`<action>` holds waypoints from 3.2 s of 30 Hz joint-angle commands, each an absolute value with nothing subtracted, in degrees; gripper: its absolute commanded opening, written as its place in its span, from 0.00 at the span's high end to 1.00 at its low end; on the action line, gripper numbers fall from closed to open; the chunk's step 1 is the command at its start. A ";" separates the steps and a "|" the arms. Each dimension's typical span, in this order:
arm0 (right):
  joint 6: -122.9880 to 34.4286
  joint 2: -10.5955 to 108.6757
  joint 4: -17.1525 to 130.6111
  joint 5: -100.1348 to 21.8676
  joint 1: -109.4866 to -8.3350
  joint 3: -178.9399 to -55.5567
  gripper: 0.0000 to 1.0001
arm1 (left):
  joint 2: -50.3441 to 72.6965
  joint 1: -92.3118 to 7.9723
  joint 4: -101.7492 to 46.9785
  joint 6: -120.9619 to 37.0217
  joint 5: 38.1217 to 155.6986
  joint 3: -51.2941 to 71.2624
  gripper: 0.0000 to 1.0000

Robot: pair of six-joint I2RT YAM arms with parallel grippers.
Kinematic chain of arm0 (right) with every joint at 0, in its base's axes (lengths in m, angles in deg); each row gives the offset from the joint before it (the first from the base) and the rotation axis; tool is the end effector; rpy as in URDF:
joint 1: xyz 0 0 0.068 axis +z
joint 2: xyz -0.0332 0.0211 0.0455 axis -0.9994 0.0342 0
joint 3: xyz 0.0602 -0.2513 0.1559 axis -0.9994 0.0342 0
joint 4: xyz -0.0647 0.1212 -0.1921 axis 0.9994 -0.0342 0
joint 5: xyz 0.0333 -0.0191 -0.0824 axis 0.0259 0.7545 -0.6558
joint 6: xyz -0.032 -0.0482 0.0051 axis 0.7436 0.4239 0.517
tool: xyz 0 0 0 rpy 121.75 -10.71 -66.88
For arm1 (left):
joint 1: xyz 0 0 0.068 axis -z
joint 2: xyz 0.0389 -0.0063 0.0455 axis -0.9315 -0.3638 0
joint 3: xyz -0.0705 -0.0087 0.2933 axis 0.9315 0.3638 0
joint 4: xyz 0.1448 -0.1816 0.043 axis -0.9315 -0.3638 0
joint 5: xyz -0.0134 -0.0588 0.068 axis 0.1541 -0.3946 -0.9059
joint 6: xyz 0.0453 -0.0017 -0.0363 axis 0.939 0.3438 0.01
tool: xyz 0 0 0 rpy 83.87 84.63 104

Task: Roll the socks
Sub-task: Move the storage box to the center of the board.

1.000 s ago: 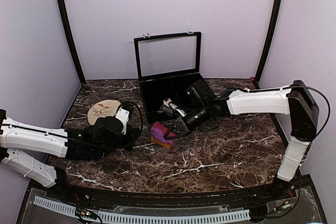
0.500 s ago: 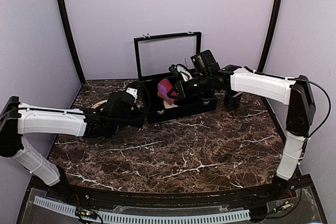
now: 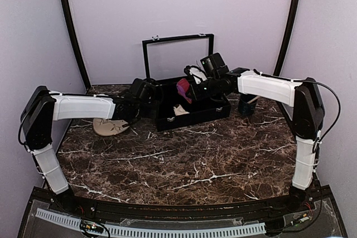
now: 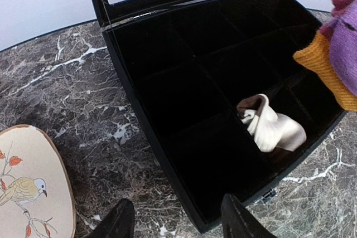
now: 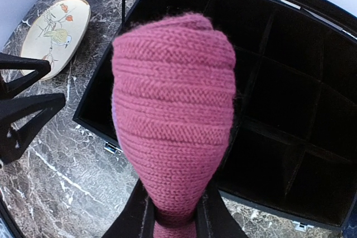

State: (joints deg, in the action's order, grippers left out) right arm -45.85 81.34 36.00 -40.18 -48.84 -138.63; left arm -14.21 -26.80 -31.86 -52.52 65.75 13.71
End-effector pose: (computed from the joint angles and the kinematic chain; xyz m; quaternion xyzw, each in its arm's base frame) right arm 0.3485 0.2905 0.3089 -0.2625 0.8572 0.2248 0.3819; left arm 0.2964 -0.2438 0.2722 0.0581 0.8712 -0.0918 0.4788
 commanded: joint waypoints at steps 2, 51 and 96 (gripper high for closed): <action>-43.24 81.87 37.45 -42.18 -49.19 -140.77 1.00 | -17.74 -28.70 -40.78 -56.58 69.99 7.68 0.47; -38.54 80.64 36.80 -41.75 -43.69 -135.97 1.00 | -26.09 -22.89 -53.74 -65.38 81.44 2.45 1.00; -36.57 81.79 30.29 -51.08 -31.85 -128.18 1.00 | -3.50 -13.65 -53.18 -76.68 74.48 16.39 0.69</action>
State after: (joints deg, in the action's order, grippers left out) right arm -37.28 81.69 32.90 -48.75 -32.73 -127.94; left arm -7.52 -13.99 -53.35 -76.91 74.80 15.41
